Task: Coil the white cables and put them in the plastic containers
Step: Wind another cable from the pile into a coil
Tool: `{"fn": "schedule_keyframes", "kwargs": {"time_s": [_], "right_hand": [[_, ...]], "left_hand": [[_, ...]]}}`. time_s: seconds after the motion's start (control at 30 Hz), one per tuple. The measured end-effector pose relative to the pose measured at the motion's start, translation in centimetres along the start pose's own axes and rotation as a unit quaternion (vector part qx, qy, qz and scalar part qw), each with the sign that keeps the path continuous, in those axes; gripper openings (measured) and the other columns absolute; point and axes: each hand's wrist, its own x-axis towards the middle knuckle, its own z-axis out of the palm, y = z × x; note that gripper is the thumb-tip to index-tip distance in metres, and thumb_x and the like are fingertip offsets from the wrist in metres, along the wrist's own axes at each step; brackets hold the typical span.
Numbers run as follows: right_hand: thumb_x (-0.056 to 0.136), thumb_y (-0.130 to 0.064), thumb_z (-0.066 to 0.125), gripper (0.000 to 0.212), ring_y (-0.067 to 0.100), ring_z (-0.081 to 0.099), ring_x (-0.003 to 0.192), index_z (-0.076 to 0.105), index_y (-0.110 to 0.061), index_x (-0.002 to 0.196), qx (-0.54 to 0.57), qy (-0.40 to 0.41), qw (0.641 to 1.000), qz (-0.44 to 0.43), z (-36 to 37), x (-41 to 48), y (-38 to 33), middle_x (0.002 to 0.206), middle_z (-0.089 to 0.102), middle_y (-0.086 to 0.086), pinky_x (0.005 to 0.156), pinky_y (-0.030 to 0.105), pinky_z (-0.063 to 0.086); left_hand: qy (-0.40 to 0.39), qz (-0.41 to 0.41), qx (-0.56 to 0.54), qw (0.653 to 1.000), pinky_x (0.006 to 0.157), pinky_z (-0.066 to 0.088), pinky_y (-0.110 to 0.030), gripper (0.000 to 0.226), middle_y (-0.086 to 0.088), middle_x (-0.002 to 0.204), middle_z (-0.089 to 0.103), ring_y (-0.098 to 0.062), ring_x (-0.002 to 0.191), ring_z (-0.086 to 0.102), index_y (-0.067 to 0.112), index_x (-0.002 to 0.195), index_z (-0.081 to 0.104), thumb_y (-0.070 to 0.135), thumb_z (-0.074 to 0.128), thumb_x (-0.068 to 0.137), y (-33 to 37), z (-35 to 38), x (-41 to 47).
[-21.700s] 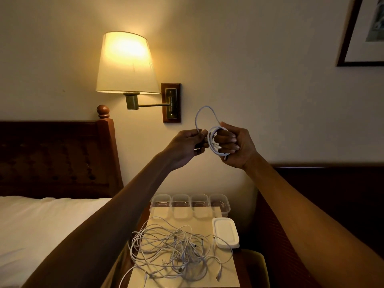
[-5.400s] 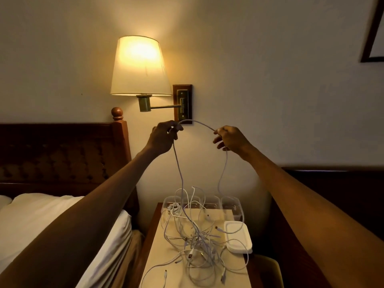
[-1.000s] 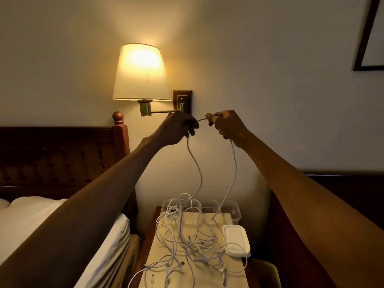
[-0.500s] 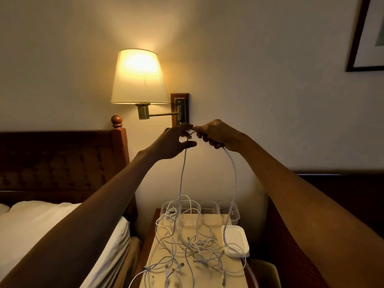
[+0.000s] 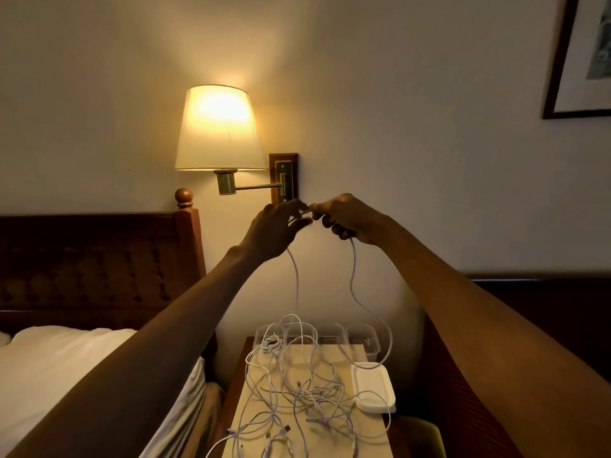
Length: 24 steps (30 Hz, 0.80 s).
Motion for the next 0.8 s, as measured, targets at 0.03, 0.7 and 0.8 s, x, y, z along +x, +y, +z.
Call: {"fn": "schedule_keyframes", "kwargs": {"time_s": [0.03, 0.7, 0.8], "right_hand": [[0.1, -0.035, 0.051, 0.031, 0.007, 0.033, 0.047, 0.063, -0.008, 0.089, -0.001, 0.01, 1.0, -0.003, 0.0, 0.1, -0.1, 0.068, 0.046, 0.003, 0.041, 0.016, 0.031], [0.101, -0.032, 0.049, 0.029, 0.009, 0.033, 0.052, 0.061, -0.007, 0.092, -0.066, -0.015, 0.995, 0.075, -0.2, -0.5, 0.3, 0.073, 0.049, 0.004, 0.045, 0.018, 0.03], [0.101, -0.033, 0.049, 0.031, 0.009, 0.034, 0.05, 0.061, -0.006, 0.092, -0.063, 0.001, 0.996, 0.056, 0.4, -0.1, 0.4, 0.075, 0.051, 0.005, 0.042, 0.017, 0.032]], "left_hand": [[0.003, 0.018, 0.001, 1.0, 0.079, 0.054, -0.026, 0.021, -0.005, 0.1, 0.073, -0.012, 0.085, 0.068, 0.009, 0.115, 0.063, 0.011, 0.061, 0.094, 0.0, 0.2, 0.2], [-0.101, -0.172, 0.202, 0.959, 0.093, 0.047, -0.05, 0.037, -0.01, 0.124, 0.061, -0.031, 0.116, 0.054, 0.016, 0.132, 0.051, 0.024, 0.057, 0.096, -3.2, 1.0, -0.1], [-0.001, -0.013, 0.109, 0.994, 0.09, 0.049, -0.049, 0.027, -0.005, 0.112, 0.067, -0.028, 0.109, 0.059, 0.019, 0.122, 0.056, 0.029, 0.055, 0.098, -0.7, 2.2, 0.5]]}}
